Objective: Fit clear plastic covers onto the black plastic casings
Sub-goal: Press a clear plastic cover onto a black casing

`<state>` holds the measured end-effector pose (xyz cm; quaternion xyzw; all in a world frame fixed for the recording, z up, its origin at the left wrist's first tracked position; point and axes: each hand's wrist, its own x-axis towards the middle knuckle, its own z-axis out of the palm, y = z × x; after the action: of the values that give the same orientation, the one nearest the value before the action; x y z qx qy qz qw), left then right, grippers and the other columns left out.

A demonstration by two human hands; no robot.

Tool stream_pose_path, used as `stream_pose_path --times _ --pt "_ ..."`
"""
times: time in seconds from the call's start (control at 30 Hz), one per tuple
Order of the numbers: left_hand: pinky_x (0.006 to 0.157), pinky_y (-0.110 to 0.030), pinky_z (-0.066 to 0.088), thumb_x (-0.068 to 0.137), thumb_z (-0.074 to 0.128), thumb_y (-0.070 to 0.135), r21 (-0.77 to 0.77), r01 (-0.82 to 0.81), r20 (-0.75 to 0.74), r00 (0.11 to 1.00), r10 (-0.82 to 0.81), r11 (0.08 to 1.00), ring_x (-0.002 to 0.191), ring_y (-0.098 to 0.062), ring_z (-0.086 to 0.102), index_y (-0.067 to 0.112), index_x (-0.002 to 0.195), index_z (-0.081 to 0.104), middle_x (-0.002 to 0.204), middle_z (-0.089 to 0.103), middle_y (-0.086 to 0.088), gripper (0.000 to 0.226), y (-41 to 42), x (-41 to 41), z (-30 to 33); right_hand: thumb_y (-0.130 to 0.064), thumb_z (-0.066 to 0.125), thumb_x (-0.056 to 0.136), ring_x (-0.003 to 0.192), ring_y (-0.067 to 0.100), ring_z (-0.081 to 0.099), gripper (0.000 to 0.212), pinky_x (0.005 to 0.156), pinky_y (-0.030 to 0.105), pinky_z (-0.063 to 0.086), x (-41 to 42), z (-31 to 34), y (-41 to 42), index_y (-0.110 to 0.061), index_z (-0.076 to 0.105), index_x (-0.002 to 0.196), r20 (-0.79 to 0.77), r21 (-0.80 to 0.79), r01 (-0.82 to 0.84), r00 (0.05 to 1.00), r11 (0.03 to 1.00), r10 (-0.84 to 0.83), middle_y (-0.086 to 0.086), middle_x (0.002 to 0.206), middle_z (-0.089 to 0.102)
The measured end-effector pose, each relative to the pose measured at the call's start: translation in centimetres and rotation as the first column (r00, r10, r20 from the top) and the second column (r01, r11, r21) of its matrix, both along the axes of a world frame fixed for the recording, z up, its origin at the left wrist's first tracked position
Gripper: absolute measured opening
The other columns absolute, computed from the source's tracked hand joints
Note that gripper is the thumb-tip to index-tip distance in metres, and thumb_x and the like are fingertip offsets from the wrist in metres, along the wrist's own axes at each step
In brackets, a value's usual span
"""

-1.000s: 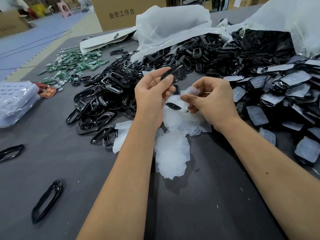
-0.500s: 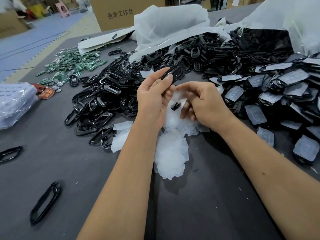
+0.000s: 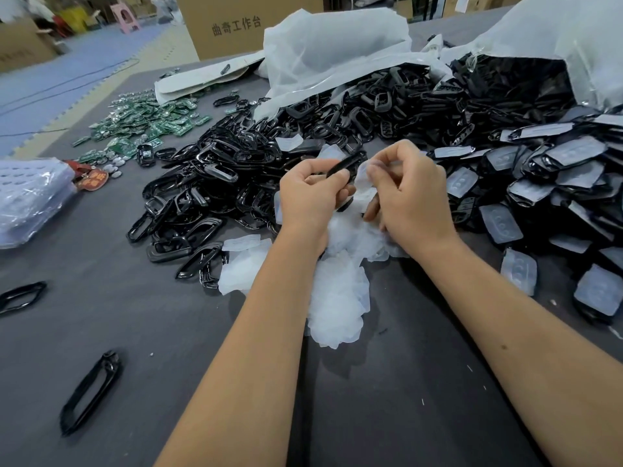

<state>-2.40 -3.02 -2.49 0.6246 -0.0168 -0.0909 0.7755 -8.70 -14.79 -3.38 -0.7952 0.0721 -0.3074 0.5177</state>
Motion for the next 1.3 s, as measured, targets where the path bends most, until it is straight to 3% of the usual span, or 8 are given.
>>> stream_pose_path --times 0.13,0.27,0.47,0.53,0.67,0.87,1.13,1.3 --pt "0.057 -0.021 0.056 0.090 0.069 -0.009 -0.017 -0.017 0.003 1.000 0.017 1.000 0.057 -0.015 0.068 0.008 0.093 0.068 0.063 0.066 -0.001 0.017 0.1 0.2 -0.1 -0.019 0.071 0.097 0.072 0.011 0.061 0.008 0.070 0.026 0.051 0.1 0.3 -0.9 -0.013 0.071 0.093 0.181 -0.125 0.210 0.966 0.970 -0.185 -0.003 0.087 0.068" --pt "0.058 -0.019 0.054 0.090 0.068 -0.010 0.001 0.007 0.039 0.999 -0.007 1.000 0.058 -0.014 0.068 0.006 0.097 0.070 0.062 0.066 0.000 0.017 0.3 0.1 -0.1 -0.025 0.065 0.102 0.062 0.018 0.061 0.012 0.059 0.034 0.050 0.1 0.3 -1.4 -0.017 0.067 0.093 0.237 0.068 0.188 0.951 0.980 -0.199 0.000 0.073 0.065" --pt "0.057 -0.019 0.053 0.091 0.066 -0.010 0.041 0.027 0.084 0.996 -0.030 0.999 0.055 -0.012 0.065 0.006 0.097 0.068 0.077 0.068 -0.007 0.017 0.2 -0.2 0.2 -0.020 0.071 0.097 0.066 0.016 0.070 0.012 0.048 0.029 0.052 0.4 0.3 -1.4 -0.009 0.073 0.093 0.210 0.314 0.066 0.968 0.947 -0.137 0.006 0.082 0.074" --pt "0.060 -0.022 0.055 0.091 0.067 -0.010 0.049 0.016 0.093 0.995 -0.021 0.999 0.055 -0.012 0.065 0.005 0.099 0.068 0.079 0.069 -0.007 0.017 0.2 -0.3 0.1 -0.009 0.072 0.094 0.068 0.017 0.071 0.003 0.049 0.028 0.053 0.5 0.2 -1.4 -0.007 0.073 0.095 0.199 0.316 0.017 0.976 0.949 -0.083 0.008 0.083 0.074" --pt "0.061 -0.023 0.054 0.090 0.066 -0.009 0.042 -0.068 0.147 0.987 0.061 0.997 0.057 -0.013 0.065 0.005 0.104 0.070 0.080 0.071 -0.005 0.020 0.4 -0.1 0.1 0.003 0.070 0.089 0.071 0.019 0.068 0.020 0.051 0.025 0.052 0.6 -0.1 -1.4 -0.006 0.070 0.106 0.172 0.305 -0.060 0.985 0.951 0.007 0.011 0.086 0.071" --pt "0.057 -0.016 0.051 0.091 0.065 -0.008 -0.057 -0.231 0.128 0.963 0.237 0.971 0.056 -0.009 0.065 0.005 0.106 0.072 0.095 0.067 -0.017 0.021 0.7 0.3 0.3 -0.005 0.080 0.088 0.066 0.014 0.068 0.011 0.050 0.025 0.053 0.6 -0.2 -1.3 -0.015 0.077 0.092 0.131 0.307 -0.089 0.990 0.948 0.050 0.003 0.081 0.077" --pt "0.058 -0.023 0.052 0.088 0.067 -0.012 -0.008 -0.128 0.195 0.973 0.127 0.992 0.056 -0.013 0.062 0.012 0.094 0.076 0.082 0.069 -0.010 0.026 0.7 0.2 0.2 -0.012 0.076 0.094 0.064 0.014 0.062 0.006 0.050 0.024 0.053 0.7 -0.1 -1.5 -0.017 0.079 0.091 0.125 0.360 -0.073 0.992 0.930 0.029 0.001 0.077 0.072" --pt "0.057 -0.019 0.051 0.088 0.065 -0.015 0.014 -0.030 0.218 0.975 0.027 0.999 0.055 -0.013 0.062 0.005 0.102 0.076 0.069 0.070 -0.004 0.027 0.6 0.1 0.2 -0.009 0.077 0.092 0.062 0.018 0.063 0.007 0.053 0.026 0.055 0.6 -0.1 -1.4 -0.015 0.079 0.093 0.137 0.346 -0.101 0.989 0.933 0.057 0.009 0.082 0.076"
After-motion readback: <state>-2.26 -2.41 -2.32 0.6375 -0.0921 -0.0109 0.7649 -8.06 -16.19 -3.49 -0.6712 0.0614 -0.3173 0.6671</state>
